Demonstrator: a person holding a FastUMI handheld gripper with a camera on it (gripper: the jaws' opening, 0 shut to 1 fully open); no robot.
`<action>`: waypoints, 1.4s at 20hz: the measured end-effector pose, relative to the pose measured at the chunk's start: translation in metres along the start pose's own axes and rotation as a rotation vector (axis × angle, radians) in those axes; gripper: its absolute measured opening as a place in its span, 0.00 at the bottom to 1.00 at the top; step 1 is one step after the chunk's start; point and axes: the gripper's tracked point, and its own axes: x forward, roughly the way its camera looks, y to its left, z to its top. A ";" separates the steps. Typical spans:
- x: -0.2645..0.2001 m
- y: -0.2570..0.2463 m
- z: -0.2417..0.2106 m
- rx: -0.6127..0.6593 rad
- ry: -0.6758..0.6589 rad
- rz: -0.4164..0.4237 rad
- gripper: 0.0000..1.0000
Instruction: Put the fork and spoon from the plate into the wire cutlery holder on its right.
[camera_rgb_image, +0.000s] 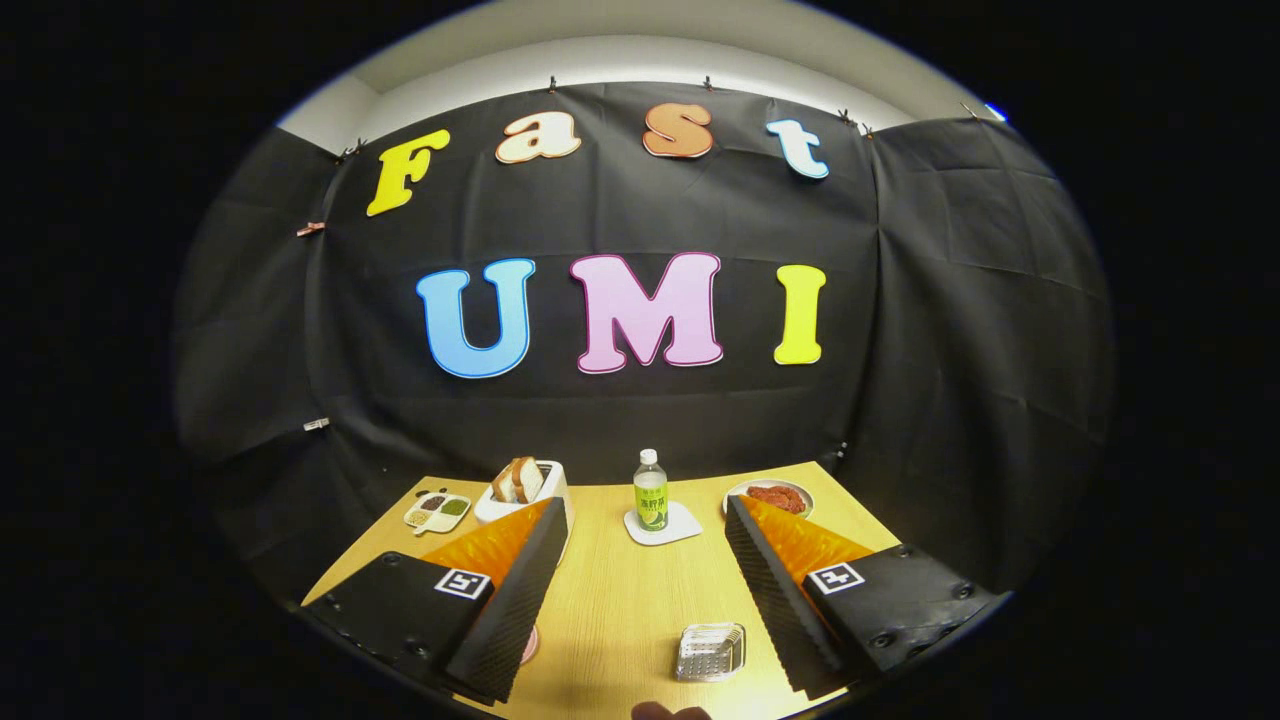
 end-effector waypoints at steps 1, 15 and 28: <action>0.002 0.004 -0.003 -0.001 0.011 0.007 0.99; 0.042 0.127 -0.121 -0.165 0.357 0.260 0.99; 0.037 0.201 -0.310 -0.384 0.800 0.414 0.98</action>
